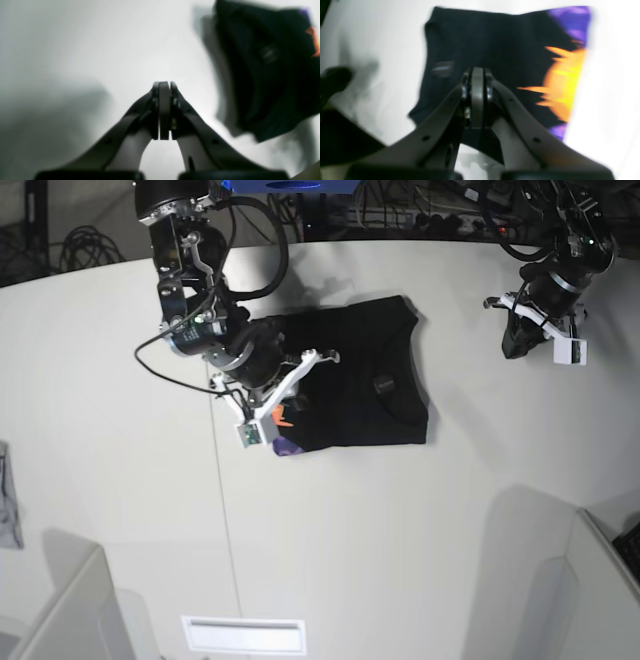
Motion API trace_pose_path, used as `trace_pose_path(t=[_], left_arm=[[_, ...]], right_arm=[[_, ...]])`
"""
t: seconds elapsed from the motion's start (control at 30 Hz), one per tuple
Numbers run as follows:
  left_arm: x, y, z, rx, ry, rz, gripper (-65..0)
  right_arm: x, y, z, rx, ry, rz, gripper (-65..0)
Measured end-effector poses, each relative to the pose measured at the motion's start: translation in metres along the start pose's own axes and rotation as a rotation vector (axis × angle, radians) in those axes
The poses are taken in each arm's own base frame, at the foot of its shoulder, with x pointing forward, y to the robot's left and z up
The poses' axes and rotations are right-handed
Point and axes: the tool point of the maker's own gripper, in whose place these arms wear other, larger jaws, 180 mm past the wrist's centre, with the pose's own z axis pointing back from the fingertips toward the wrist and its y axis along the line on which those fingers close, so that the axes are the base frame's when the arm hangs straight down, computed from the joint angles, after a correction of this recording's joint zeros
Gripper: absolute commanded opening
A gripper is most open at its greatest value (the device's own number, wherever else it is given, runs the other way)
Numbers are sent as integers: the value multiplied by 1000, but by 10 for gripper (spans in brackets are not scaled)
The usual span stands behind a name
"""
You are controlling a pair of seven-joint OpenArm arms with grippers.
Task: Fold the T-shirt properly
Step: 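Lift the right gripper off the bundle and grasp its edge with the left gripper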
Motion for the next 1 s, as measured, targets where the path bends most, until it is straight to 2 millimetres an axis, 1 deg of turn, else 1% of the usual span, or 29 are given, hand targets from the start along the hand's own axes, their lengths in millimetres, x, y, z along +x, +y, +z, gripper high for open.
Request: trace_pose_path(t=[0.07,0.17,0.23,0.3,0.4,0.5,0.57,0.7,0.8,0.83,0.9,1.0], left_arm=[[6,-8,-9,-46,-26,35,-425],[5,-24,-19,-128,-44,108,-207],[1,-36,-25,-194,-45,169,-100],[-1,-50,-35,-264,-36,214,-43],[-4,-70,-52,-347,-26,276,-25],[-6,-82,-60,-393,-11,301,-25],[-7,-89,-64,-411,4,291,-25],[-7,-106,-75,-460,17,304,-25],[-22,-96,-87,-394,76,395,-25],[-26,-95,-88,-389,86,405,-25],[-28,-99,-90,-398,100,408,-25],[-29,-108,-99,-415,117,399,-26]], right_arm=[[-3,-12,3,-26,-1,-29,-650],[-10,-26,7,-59,11,-66,-650],[-12,-37,10,-87,9,-77,-650],[-20,-45,14,-104,22,-71,-650],[-38,-50,18,-121,68,-80,-650],[-34,-51,23,-116,53,-64,-650],[-32,-57,25,-132,50,-47,-650],[-36,-58,26,-138,60,-48,-650],[-37,-57,27,-134,59,-51,-650],[-37,-56,28,-134,57,-50,-650],[-36,-56,28,-134,53,-48,-650],[-33,-55,30,-132,44,-44,-650]])
